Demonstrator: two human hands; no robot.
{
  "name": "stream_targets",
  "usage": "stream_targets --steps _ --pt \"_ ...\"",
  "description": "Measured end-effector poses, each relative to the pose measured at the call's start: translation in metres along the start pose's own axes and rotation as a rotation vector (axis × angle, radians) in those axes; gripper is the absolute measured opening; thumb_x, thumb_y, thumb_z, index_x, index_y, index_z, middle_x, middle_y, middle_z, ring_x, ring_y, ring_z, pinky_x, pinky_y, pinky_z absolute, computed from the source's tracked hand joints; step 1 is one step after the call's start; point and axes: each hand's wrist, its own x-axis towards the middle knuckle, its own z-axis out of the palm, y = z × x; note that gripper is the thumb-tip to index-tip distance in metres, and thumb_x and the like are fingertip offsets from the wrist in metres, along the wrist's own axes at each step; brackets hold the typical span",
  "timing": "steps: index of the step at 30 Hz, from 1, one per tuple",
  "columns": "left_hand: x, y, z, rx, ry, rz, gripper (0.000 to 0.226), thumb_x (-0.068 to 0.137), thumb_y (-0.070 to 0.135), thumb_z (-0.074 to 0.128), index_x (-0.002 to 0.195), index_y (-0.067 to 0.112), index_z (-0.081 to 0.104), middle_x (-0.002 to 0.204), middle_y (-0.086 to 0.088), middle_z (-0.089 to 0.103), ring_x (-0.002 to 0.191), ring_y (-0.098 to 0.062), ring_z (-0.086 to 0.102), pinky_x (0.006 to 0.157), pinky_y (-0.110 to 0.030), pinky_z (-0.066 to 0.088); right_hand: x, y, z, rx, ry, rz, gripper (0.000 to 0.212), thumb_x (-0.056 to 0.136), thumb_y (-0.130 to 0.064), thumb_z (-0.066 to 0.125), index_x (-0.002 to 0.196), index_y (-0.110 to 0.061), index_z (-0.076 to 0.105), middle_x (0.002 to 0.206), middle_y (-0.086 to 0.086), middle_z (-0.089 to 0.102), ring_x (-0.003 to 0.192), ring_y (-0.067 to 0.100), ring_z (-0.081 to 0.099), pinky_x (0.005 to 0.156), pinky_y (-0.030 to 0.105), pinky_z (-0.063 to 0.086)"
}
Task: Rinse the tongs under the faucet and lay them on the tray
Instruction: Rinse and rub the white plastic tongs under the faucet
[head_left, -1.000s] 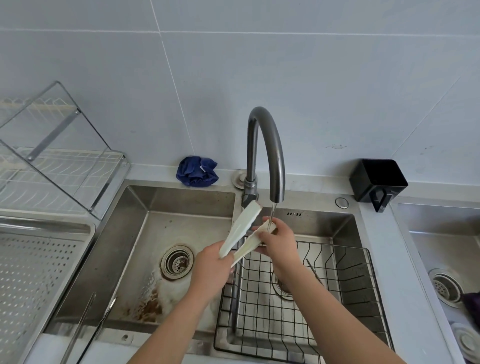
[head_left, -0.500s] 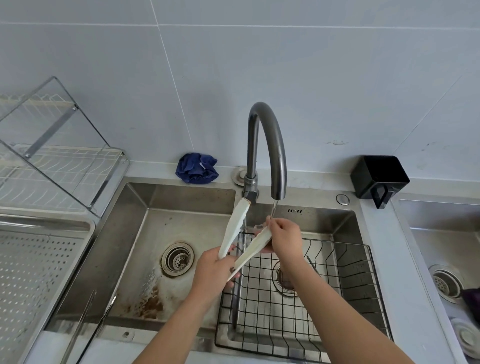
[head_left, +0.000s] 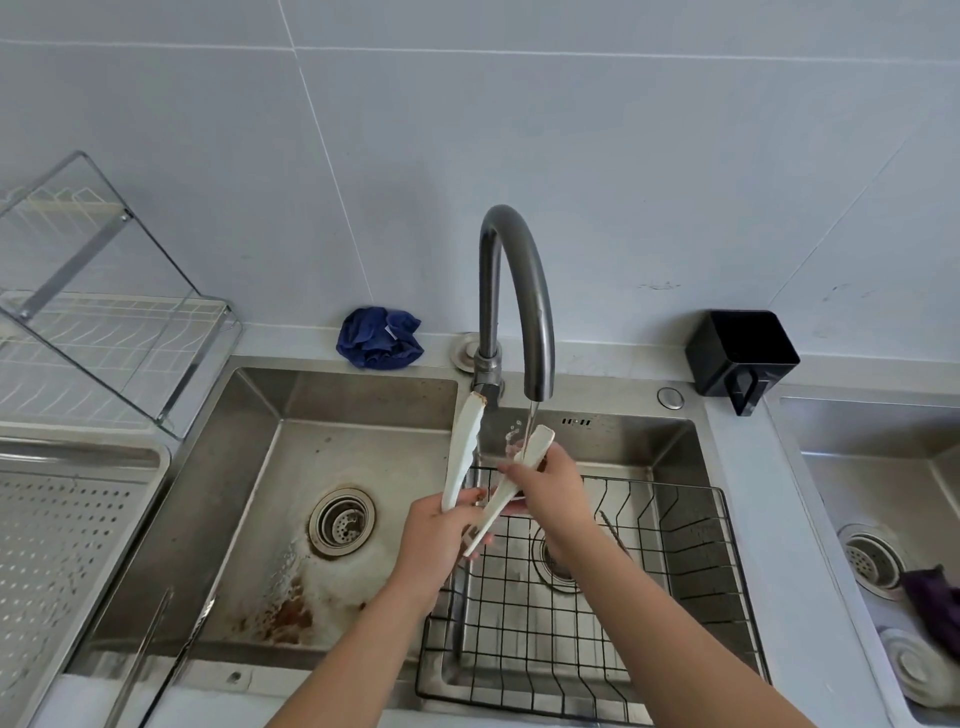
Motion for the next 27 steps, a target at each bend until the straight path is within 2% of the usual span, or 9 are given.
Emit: stream_targets --steps 2,5,11,14,16,18,20,23,27 --pt "0.001 0.003 0.001 0.010 0.017 0.022 0.027 0.064 0.018 0.069 0.088 0.017 0.081 0.082 -0.024 0.076 0.070 -0.031 0.069 0.065 -0.039 0.052 0.000 0.002 0.002 -0.045 -0.005 -0.006 0.022 0.090 -0.003 0.069 0.106 -0.013 0.058 0.101 0.016 0.071 0.083 0.029 0.077 0.068 0.045 0.066" --pt "0.003 0.005 0.001 -0.057 0.004 0.023 0.033 0.071 0.014 0.068 0.104 0.012 0.076 0.093 -0.029 0.075 0.084 -0.048 0.069 0.074 -0.045 0.053 0.005 -0.002 0.000 0.040 0.076 -0.026 0.017 0.097 -0.013 0.068 0.109 -0.012 0.056 0.099 0.018 0.073 0.081 0.031 0.078 0.062 0.044 0.065" --pt "0.005 0.009 0.009 -0.179 -0.150 0.005 0.049 0.070 0.001 0.058 0.115 0.011 0.075 0.102 -0.028 0.073 0.080 -0.033 0.065 0.065 -0.040 0.052 0.003 -0.002 -0.001 0.234 -0.071 0.047 0.010 0.096 -0.012 0.063 0.105 -0.009 0.066 0.090 0.010 0.079 0.077 0.023 0.075 0.072 0.041 0.063" --pt "0.007 0.009 0.010 -0.327 -0.265 -0.087 0.060 0.067 0.014 0.056 0.125 0.002 0.065 0.107 -0.024 0.071 0.083 -0.031 0.064 0.068 -0.041 0.056 0.002 -0.004 -0.010 0.225 -0.047 0.054 0.008 0.098 -0.015 0.063 0.101 -0.008 0.067 0.079 0.003 0.076 0.068 0.016 0.073 0.062 0.030 0.060" --pt "0.011 0.008 0.013 -0.408 -0.281 -0.151 0.058 0.073 0.027 0.054 0.124 0.002 0.066 0.110 -0.019 0.071 0.098 -0.032 0.064 0.087 -0.053 0.053 0.003 -0.006 -0.017 0.139 -0.009 0.026 0.011 0.098 -0.020 0.064 0.098 -0.010 0.068 0.070 -0.004 0.072 0.064 0.013 0.071 0.058 0.027 0.058" --pt "0.016 0.007 0.018 -0.488 -0.255 -0.202 0.051 0.085 0.038 0.050 0.117 0.004 0.070 0.108 -0.015 0.072 0.106 -0.031 0.064 0.094 -0.055 0.048 0.005 -0.009 -0.023 0.021 0.040 -0.009 0.014 0.096 -0.024 0.066 0.096 -0.011 0.069 0.066 -0.006 0.069 0.063 0.014 0.068 0.058 0.029 0.056" --pt "0.021 0.008 0.027 -0.526 -0.190 -0.233 0.042 0.096 0.041 0.052 0.106 0.007 0.074 0.101 -0.013 0.072 0.099 -0.029 0.066 0.088 -0.050 0.054 0.004 -0.010 -0.029 -0.048 0.075 -0.038 0.013 0.095 -0.024 0.066 0.092 -0.012 0.069 0.064 -0.005 0.066 0.064 0.017 0.064 0.060 0.036 0.054" --pt "0.030 0.009 0.042 -0.491 -0.063 -0.268 0.025 0.098 0.016 0.056 0.090 0.007 0.078 0.086 -0.012 0.074 0.080 -0.025 0.071 0.082 -0.045 0.061 -0.001 -0.009 -0.038 -0.059 0.098 -0.036 0.013 0.097 -0.022 0.063 0.092 -0.012 0.069 0.064 -0.003 0.066 0.063 0.018 0.063 0.060 0.037 0.053" --pt "0.036 0.010 0.052 -0.396 -0.076 -0.328 0.015 0.091 0.014 0.071 0.081 0.005 0.078 0.072 -0.009 0.071 0.060 -0.019 0.068 0.063 -0.034 0.062 -0.006 -0.008 -0.045 -0.067 0.088 -0.027 0.012 0.098 -0.019 0.062 0.094 -0.013 0.071 0.065 -0.002 0.067 0.060 0.014 0.062 0.056 0.032 0.052"
